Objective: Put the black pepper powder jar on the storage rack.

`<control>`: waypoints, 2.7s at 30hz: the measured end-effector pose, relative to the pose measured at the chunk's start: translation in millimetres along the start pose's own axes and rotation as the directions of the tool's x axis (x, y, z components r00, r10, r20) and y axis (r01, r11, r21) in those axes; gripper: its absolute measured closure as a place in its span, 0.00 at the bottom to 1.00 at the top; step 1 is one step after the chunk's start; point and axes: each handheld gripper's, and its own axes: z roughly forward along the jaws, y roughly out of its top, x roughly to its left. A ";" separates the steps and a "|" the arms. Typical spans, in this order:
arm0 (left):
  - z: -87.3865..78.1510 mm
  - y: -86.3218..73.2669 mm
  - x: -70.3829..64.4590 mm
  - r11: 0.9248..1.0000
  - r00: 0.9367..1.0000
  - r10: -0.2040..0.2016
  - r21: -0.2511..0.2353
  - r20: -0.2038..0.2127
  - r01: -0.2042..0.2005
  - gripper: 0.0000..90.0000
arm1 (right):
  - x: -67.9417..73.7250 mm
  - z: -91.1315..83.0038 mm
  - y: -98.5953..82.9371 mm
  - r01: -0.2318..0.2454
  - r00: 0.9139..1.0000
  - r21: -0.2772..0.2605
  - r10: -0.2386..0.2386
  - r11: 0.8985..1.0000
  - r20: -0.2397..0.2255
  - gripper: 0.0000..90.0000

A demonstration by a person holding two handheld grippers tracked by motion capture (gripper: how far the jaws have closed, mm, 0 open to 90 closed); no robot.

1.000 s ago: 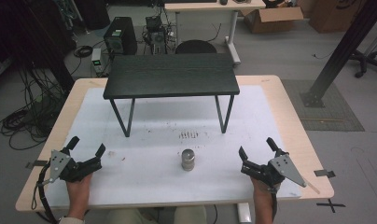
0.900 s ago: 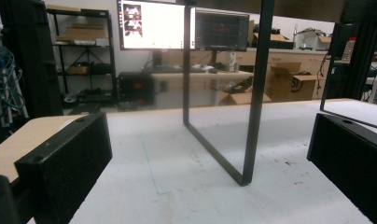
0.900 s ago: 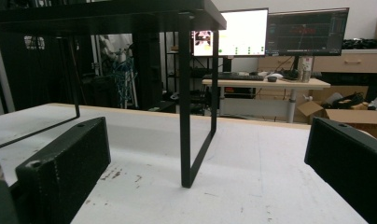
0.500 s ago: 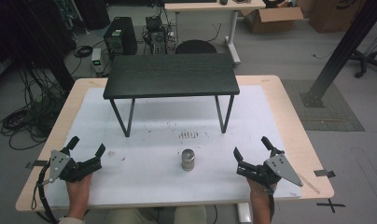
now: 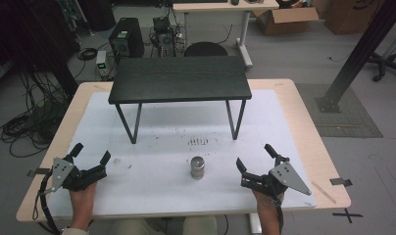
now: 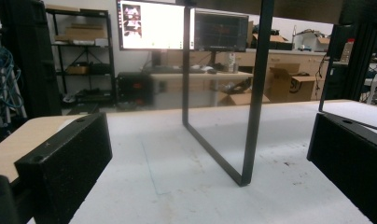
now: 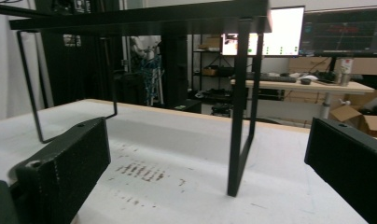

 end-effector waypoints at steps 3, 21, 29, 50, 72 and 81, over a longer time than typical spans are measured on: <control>0.0 0.0 0.0 1.000 1.000 -0.001 -0.001 0.001 0.001 0.00 | 3.5 1.4 0.6 0.005 1.000 0.003 -0.005 1.000 -0.013 0.00; 0.0 0.0 0.2 1.000 1.000 -0.003 0.000 0.003 0.003 0.00 | 31.4 20.5 -2.5 0.016 0.991 0.046 -0.010 0.999 -0.131 0.00; -0.2 0.0 0.4 1.000 1.000 -0.005 -0.002 0.003 0.005 0.00 | 40.8 26.4 -6.5 0.018 0.987 0.071 -0.006 0.997 -0.162 0.00; -0.9 -0.1 1.4 1.000 1.000 -0.012 -0.006 0.003 0.012 0.00 | 68.9 49.4 -17.9 0.045 0.962 0.155 -0.001 0.987 -0.273 0.00; -0.8 -0.1 0.7 1.000 1.000 -0.006 -0.007 0.004 0.006 0.00 | 81.6 75.1 -30.5 0.076 0.941 0.260 0.017 0.963 -0.338 0.07; -0.7 -0.1 0.6 1.000 1.000 -0.005 -0.005 0.004 0.005 0.00 | 80.9 79.3 -30.4 0.080 0.930 0.295 0.035 0.952 -0.365 0.14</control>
